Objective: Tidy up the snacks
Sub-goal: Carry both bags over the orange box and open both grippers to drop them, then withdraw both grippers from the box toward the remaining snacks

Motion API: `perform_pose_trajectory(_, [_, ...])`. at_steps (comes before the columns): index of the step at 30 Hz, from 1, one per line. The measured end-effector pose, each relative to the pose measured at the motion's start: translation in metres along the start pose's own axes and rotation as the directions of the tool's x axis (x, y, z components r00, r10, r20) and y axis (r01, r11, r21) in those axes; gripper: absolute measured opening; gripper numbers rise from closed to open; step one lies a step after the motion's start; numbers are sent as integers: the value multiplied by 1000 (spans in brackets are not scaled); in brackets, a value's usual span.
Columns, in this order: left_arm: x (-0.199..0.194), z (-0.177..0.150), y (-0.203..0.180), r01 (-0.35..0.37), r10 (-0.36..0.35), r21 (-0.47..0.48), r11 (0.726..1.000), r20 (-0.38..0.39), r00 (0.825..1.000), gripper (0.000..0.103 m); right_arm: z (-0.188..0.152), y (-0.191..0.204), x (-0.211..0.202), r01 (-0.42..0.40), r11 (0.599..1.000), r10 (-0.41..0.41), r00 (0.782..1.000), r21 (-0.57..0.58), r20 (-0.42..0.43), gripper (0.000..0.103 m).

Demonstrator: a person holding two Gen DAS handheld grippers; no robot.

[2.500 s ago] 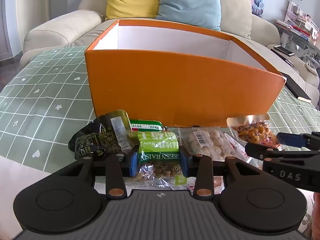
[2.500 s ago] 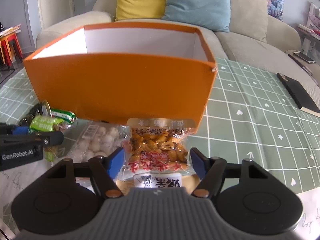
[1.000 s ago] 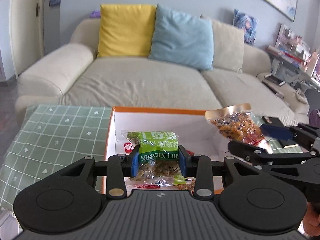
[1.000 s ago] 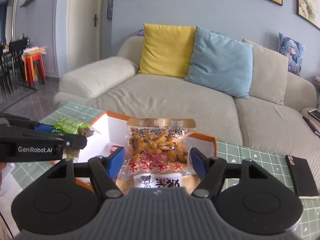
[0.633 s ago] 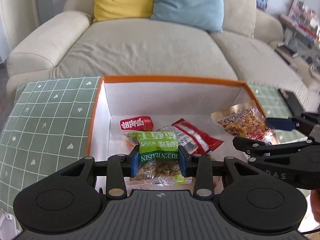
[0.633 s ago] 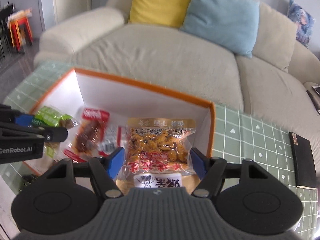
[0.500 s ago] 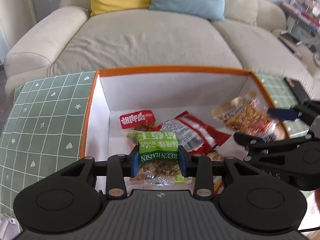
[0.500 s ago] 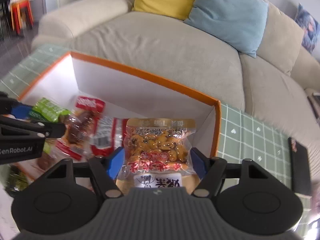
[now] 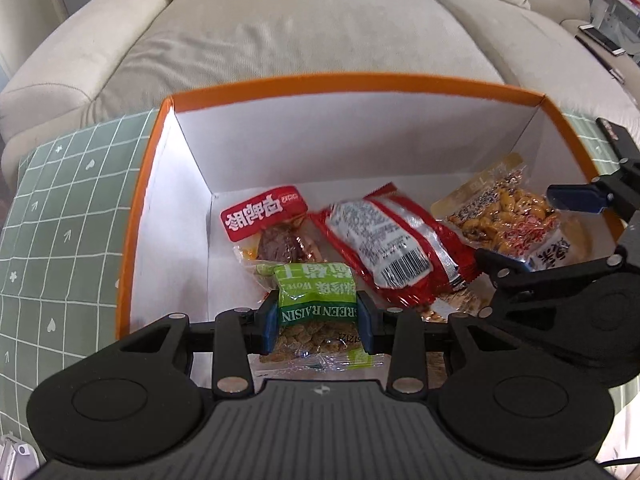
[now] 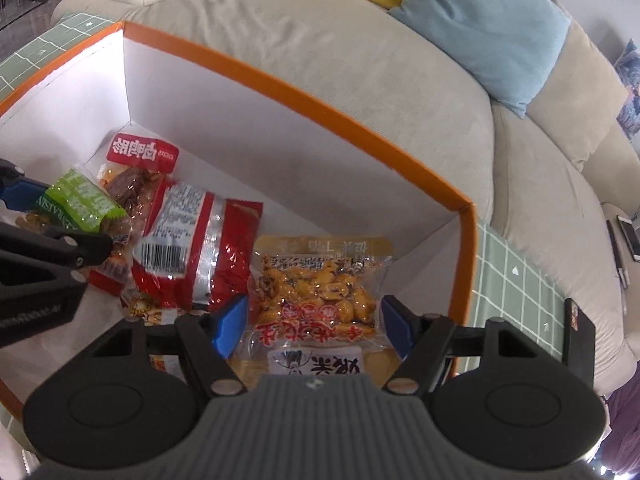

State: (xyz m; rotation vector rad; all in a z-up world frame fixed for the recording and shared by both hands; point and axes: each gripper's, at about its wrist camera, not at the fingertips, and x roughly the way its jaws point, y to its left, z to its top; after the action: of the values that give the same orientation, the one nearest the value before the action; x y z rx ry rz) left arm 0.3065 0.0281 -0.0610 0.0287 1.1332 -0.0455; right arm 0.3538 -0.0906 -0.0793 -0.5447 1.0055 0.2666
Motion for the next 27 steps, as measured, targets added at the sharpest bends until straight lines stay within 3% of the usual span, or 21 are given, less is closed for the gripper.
perform_pose_trajectory(10, [10,-1,-1,-8,8,3,1000,-36,999,46,-5,-9,11,-12,1000,13,999,23,-39,74])
perform_pose_trajectory(14, [5,-5,-3,-21,21,1,1000,0,1000,54,-6,-13,7,-30,998,32,999,48,-38,77])
perform_pose_trajectory(16, [0,-7,-4,-35,35,9,999,17,999,64,-6,-13,6,-40,998,41,999,55,-32,79])
perform_pose_trajectory(27, [-36,-15,-1,-32,34,-24,999,78,996,67,-10,-13,-29,-38,996,34,998,80,47,83])
